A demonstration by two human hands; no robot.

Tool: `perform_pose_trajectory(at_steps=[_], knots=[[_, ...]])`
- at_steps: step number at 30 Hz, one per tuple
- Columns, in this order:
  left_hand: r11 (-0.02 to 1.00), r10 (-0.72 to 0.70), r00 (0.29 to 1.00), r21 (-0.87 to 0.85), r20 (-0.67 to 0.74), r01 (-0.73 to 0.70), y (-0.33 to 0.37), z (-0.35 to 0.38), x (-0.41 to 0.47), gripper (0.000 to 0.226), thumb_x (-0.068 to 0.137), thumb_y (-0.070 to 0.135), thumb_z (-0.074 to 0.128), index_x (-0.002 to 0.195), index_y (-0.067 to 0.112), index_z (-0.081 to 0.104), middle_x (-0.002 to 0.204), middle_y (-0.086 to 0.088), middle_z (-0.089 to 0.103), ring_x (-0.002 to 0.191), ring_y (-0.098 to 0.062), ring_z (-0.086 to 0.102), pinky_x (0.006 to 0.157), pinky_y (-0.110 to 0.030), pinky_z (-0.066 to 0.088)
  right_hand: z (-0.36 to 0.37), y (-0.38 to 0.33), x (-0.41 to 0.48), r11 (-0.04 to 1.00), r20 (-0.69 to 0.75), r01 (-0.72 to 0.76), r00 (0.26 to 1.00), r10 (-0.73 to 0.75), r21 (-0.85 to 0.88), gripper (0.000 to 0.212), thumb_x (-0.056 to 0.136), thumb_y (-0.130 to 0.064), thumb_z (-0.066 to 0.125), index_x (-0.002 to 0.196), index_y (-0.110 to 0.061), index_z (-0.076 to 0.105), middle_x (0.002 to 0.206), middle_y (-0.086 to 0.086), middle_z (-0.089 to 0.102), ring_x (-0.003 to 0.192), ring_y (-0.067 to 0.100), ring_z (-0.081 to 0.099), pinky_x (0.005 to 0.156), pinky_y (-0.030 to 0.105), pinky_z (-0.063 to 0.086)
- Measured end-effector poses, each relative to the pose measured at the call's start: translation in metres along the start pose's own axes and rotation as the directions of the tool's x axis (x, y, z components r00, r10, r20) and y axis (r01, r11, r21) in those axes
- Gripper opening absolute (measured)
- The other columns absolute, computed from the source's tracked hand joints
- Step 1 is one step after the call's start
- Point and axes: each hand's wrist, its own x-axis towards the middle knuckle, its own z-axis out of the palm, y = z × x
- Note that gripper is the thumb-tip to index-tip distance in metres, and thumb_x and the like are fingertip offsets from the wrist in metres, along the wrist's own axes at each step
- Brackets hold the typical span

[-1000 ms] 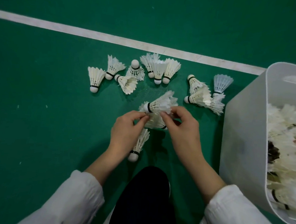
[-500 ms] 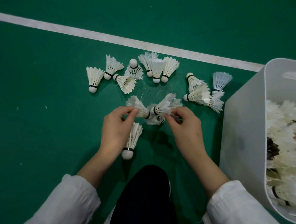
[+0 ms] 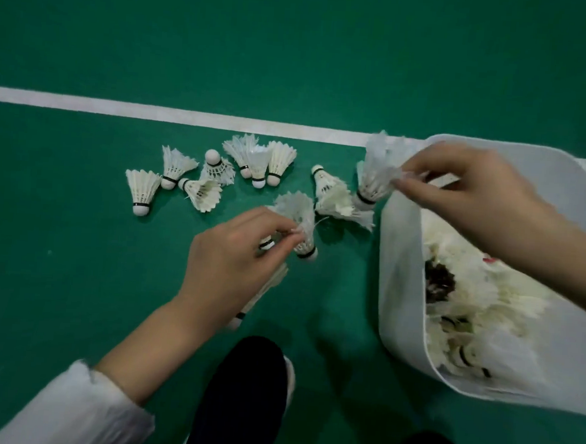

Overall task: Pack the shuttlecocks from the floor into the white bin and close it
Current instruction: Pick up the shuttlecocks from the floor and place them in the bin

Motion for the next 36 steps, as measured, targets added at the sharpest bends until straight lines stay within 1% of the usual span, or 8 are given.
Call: perform_pose_trajectory(at_steps=[3, 7, 11, 20, 26, 29, 33, 36], knots=[[0.993, 0.109, 0.993, -0.037, 0.046, -0.108, 0.028, 0.014, 0.012, 0.018, 0.086, 0.039, 0.06, 0.085, 0.024, 0.07, 0.081, 0.017, 0.066, 0.069, 0.004, 0.057, 0.054, -0.029, 0.05, -0.038, 0.026, -0.025, 0.987, -0.147, -0.14, 0.978, 0.151, 0.08, 0.011, 0.085, -0.037, 0.06, 0.075, -0.033, 0.061, 0.088, -0.007, 0.061, 0.078, 0.02, 0.063, 0.058, 0.04, 0.056], [0.976, 0.209, 0.972, -0.092, 0.109, -0.199, 0.051, 0.036, 0.022, 0.023, 0.089, 0.04, 0.056, 0.086, 0.023, 0.071, 0.084, 0.016, 0.067, 0.068, -0.002, 0.061, 0.05, -0.03, 0.051, -0.039, 0.085, -0.051, 0.914, -0.239, -0.392, 0.882, 0.406, 0.106, 0.02, 0.088, -0.033, 0.059, 0.093, -0.016, 0.068, 0.09, 0.002, 0.066, 0.073, 0.015, 0.061, 0.059, 0.025, 0.044], [0.974, 0.211, 0.971, -0.107, 0.115, -0.199, 0.058, 0.05, 0.022, 0.023, 0.089, 0.04, 0.055, 0.086, 0.022, 0.07, 0.085, 0.015, 0.067, 0.069, -0.002, 0.061, 0.052, -0.029, 0.051, -0.017, 0.124, -0.063, 0.845, -0.23, -0.521, 0.814, 0.534, 0.118, 0.023, 0.089, -0.03, 0.059, 0.098, -0.012, 0.07, 0.093, 0.004, 0.068, 0.076, 0.015, 0.057, 0.067, 0.028, 0.041], [0.964, 0.237, 0.956, -0.161, 0.171, -0.21, 0.073, 0.074, 0.015, 0.02, 0.089, 0.038, 0.057, 0.087, 0.022, 0.07, 0.085, 0.017, 0.066, 0.066, -0.006, 0.063, 0.052, -0.03, 0.052, 0.014, 0.157, -0.056, 0.919, -0.152, -0.369, 0.925, 0.348, -0.141, 0.024, 0.094, -0.024, 0.052, 0.1, -0.008, 0.069, 0.102, 0.005, 0.062, 0.097, 0.022, 0.054, 0.087, 0.032, 0.042], [0.961, 0.253, 0.942, -0.166, 0.218, -0.22, 0.079, 0.077, 0.016, 0.02, 0.089, 0.039, 0.057, 0.087, 0.024, 0.07, 0.086, 0.019, 0.065, 0.061, -0.009, 0.062, 0.051, -0.031, 0.051, 0.034, 0.158, -0.051, 0.866, -0.002, -0.44, 0.892, 0.452, -0.236, 0.025, 0.094, -0.028, 0.048, 0.105, -0.018, 0.068, 0.116, -0.001, 0.064, 0.114, 0.024, 0.047, 0.099, 0.045, 0.039], [0.961, 0.264, 0.939, -0.148, 0.221, -0.235, 0.08, 0.075, 0.015, 0.019, 0.089, 0.039, 0.057, 0.088, 0.025, 0.07, 0.087, 0.019, 0.065, 0.059, -0.011, 0.062, 0.051, -0.033, 0.051, 0.021, 0.149, -0.057, 0.863, -0.011, -0.404, 0.907, 0.42, -0.304, 0.035, 0.092, -0.03, 0.05, 0.126, -0.024, 0.055, 0.138, -0.004, 0.049, 0.127, 0.023, 0.04, 0.106, 0.043, 0.034], [0.965, 0.255, 0.943, -0.123, 0.216, -0.233, 0.081, 0.071, 0.017, 0.02, 0.09, 0.04, 0.056, 0.088, 0.025, 0.07, 0.087, 0.018, 0.065, 0.06, -0.012, 0.062, 0.05, -0.033, 0.05, -0.001, 0.105, -0.079, 0.993, -0.13, -0.109, 0.985, 0.114, 0.041, 0.035, 0.09, -0.021, 0.057, 0.124, -0.029, 0.055, 0.113, -0.013, 0.056, 0.103, 0.004, 0.053, 0.092, 0.02, 0.042], [0.967, 0.252, 0.946, -0.096, 0.206, -0.236, 0.082, 0.07, 0.019, 0.02, 0.089, 0.04, 0.056, 0.086, 0.025, 0.069, 0.084, 0.018, 0.064, 0.059, -0.011, 0.06, 0.048, -0.034, 0.048, 0.001, 0.072, -0.085, 0.985, 0.089, 0.026, 0.995, -0.042, 0.17, 0.042, 0.087, -0.022, 0.062, 0.125, -0.035, 0.051, 0.101, -0.018, 0.056, 0.086, 0.001, 0.057, 0.078, 0.016, 0.048]])
